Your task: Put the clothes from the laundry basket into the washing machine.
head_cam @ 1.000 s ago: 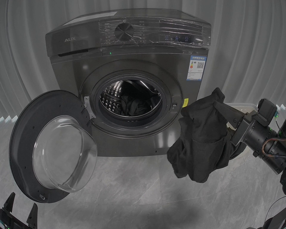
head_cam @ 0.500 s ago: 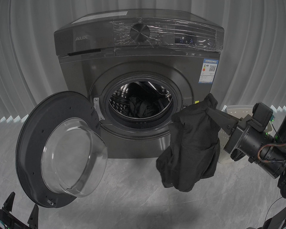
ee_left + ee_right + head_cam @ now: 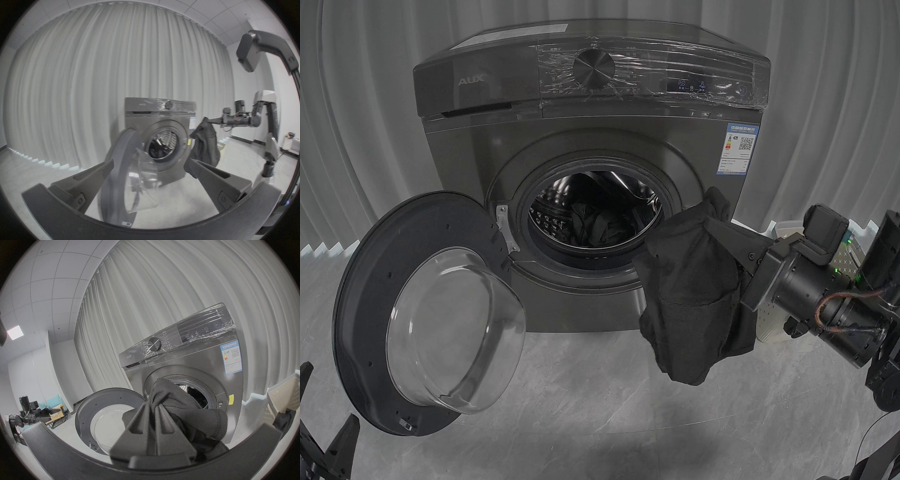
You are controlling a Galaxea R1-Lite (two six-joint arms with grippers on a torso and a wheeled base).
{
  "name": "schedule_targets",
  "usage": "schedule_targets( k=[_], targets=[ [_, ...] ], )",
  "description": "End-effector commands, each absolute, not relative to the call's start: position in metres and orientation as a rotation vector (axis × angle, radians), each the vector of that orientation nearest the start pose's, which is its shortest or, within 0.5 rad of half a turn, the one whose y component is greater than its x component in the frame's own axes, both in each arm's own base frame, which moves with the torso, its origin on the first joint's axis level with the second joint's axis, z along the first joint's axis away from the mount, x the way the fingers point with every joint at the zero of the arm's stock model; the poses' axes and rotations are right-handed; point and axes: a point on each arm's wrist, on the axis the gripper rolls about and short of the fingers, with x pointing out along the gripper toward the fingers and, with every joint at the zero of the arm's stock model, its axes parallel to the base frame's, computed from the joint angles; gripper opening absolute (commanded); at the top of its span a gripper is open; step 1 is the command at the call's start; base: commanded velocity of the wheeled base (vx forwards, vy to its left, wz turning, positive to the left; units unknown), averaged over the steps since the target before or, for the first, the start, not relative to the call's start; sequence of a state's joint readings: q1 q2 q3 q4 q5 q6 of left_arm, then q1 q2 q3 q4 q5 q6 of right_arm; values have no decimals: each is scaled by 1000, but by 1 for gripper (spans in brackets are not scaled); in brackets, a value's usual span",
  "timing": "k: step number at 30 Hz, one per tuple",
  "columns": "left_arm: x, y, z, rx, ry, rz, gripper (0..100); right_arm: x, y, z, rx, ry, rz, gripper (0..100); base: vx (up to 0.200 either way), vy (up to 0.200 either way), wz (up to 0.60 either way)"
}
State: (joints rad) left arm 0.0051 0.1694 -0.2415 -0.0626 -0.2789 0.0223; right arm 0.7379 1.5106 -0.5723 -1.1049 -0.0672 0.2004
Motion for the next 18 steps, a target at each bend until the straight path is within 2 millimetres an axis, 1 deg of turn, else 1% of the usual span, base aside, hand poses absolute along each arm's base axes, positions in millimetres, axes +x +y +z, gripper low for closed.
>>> schedule_targets(
  k=[1, 2, 3, 5, 6, 7, 8, 11, 12, 15, 16, 18],
  targets=[
    [29, -10, 196, 33, 65, -459, 100, 204, 188, 219, 291, -70, 693, 0, 0, 0, 0],
    [29, -10, 196, 33, 65, -459, 100, 204, 188, 219, 291, -70, 693, 0, 0, 0, 0],
    [47, -12, 200, 38, 114, -510, 100, 209, 192, 221, 305, -72, 693, 0, 0, 0, 0],
    [59, -15, 202, 31, 126, -557, 100, 214, 197, 222, 319, -74, 691, 0, 0, 0, 0],
    [69, -19, 203, 33, 128, -594, 100, 218, 200, 223, 323, -74, 692, 0, 0, 0, 0],
    [70, -19, 203, 31, 130, -598, 100, 218, 201, 223, 324, -74, 692, 0, 0, 0, 0],
    [84, -25, 203, 32, 148, -626, 100, 222, 204, 222, 324, -74, 690, 0, 0, 0, 0],
    [105, -35, 201, 36, 172, -636, 100, 232, 211, 221, 327, -80, 683, 0, 0, 0, 0],
    [112, -41, 200, 35, 177, -656, 100, 235, 214, 221, 329, -83, 674, 0, 0, 0, 0],
    [128, -56, 198, 29, 181, -688, 100, 242, 220, 220, 333, -88, 650, 0, 0, 0, 0],
    [128, -56, 198, 29, 181, -688, 100, 242, 220, 220, 333, -88, 650, 0, 0, 0, 0],
    [143, -73, 194, 29, 188, -697, 100, 249, 226, 217, 333, -86, 641, 0, 0, 0, 0]
  ],
)
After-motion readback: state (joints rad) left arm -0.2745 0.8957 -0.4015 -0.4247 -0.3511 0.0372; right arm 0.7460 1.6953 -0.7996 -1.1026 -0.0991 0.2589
